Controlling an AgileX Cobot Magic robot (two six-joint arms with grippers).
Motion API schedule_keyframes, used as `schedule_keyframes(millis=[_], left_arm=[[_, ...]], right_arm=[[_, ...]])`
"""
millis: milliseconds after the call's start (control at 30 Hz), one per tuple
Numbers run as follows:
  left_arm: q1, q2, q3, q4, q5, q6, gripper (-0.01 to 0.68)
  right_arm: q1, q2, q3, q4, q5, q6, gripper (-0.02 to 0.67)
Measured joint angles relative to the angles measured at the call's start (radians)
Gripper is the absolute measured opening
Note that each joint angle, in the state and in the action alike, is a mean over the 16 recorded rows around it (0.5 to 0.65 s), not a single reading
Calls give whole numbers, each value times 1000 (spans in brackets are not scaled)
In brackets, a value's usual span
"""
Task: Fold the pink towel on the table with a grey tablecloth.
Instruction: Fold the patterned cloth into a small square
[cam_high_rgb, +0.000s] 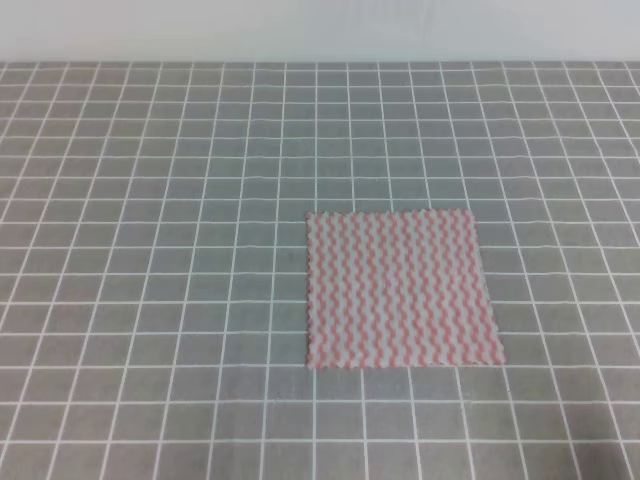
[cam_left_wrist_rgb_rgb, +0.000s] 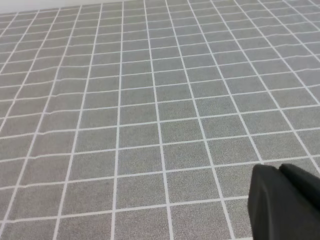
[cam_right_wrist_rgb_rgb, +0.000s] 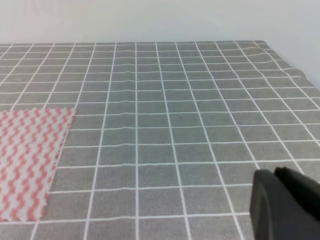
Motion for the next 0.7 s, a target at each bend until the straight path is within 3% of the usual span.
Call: schedule_keyframes(millis=[700], left_arm=[[0,2,0,0,0,0,-2]], right_arm=[[0,-2,0,0,0,0,-16]])
